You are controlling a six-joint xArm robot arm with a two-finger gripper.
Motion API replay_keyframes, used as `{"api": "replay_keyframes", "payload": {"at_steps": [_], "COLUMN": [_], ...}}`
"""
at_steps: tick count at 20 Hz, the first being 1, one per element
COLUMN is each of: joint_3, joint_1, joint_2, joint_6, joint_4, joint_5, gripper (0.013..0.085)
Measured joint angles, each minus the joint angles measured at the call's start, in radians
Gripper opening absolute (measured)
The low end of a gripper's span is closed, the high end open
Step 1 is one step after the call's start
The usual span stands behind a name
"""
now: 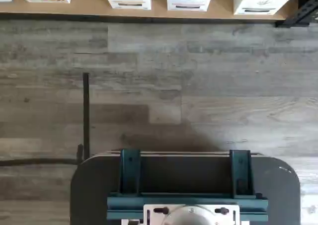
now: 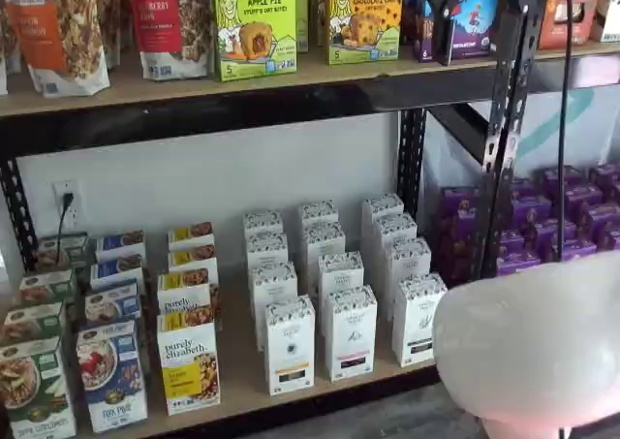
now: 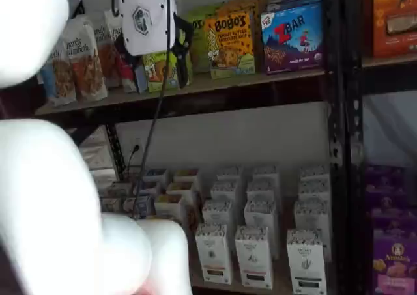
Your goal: Pick up the white box with a green strip in the middle, on the bottom shelf, the sixth box from the left
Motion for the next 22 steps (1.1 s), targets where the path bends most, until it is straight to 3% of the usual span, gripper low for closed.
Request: {"api": "replay_keyframes", "payload": {"at_steps": [3,8,14,22], "joint_3": [0.034,0.072,0.201,0.446], "joint_1": [0.012,0.041,0.022,-0.023], "joint_2": [-0.038,-0.049,-0.082,-0.11], "joint_6": [0.006,0.024,0.007,-0.031], "joint_4": [-0.014,-0.047,-0.056,-0.057], "joint_5": [-0.064,-0.095,-0.206,-0.445], "gripper": [0.085,0.085,0.085,0.085]}}
